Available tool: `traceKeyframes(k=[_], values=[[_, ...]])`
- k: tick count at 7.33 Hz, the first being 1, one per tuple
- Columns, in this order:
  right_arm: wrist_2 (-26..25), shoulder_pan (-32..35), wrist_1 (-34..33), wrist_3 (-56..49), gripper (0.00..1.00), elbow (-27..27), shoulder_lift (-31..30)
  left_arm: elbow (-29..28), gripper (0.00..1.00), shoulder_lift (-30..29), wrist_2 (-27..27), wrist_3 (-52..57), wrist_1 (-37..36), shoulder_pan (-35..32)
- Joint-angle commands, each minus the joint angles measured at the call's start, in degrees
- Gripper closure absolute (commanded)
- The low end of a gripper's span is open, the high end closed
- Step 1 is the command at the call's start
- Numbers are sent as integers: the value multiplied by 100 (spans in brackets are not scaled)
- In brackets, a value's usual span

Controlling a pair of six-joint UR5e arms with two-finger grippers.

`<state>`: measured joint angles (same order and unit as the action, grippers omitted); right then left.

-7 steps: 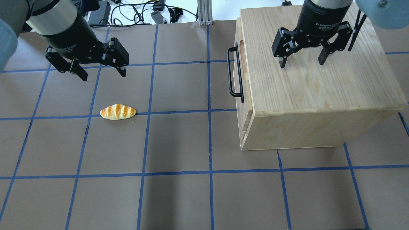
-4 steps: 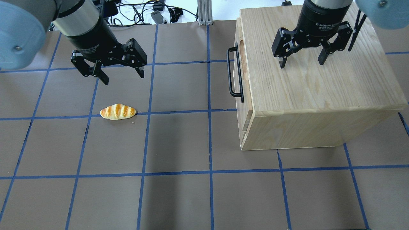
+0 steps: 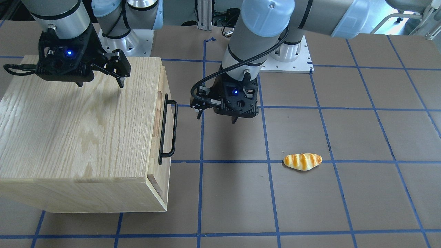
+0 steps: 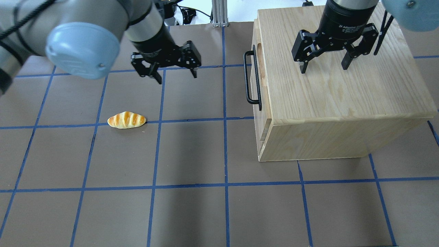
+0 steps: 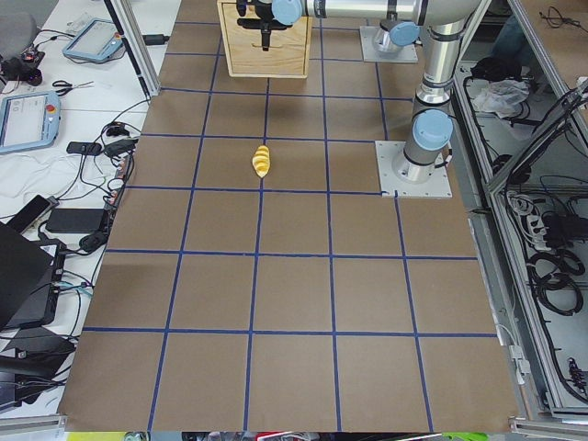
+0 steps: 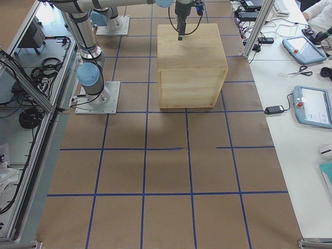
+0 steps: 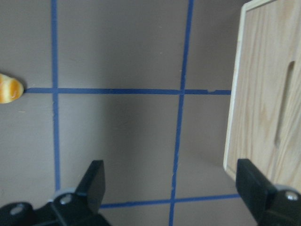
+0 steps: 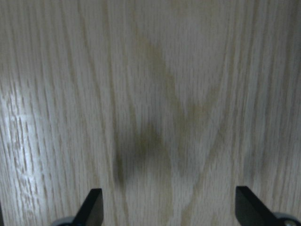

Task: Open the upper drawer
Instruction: 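Move the left gripper toward the black drawer handle on the cabinet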

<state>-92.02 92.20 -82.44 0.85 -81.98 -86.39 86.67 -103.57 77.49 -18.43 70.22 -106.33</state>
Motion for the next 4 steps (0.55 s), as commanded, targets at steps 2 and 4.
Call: traceKeyframes(k=[2,4], values=[[0,0,0,2,0,-2,0,52,0,-461,-437,-222,-790,-301],[0,0,0,-6,0,7,0,200,0,-567,-402,-161,-948,-345]])
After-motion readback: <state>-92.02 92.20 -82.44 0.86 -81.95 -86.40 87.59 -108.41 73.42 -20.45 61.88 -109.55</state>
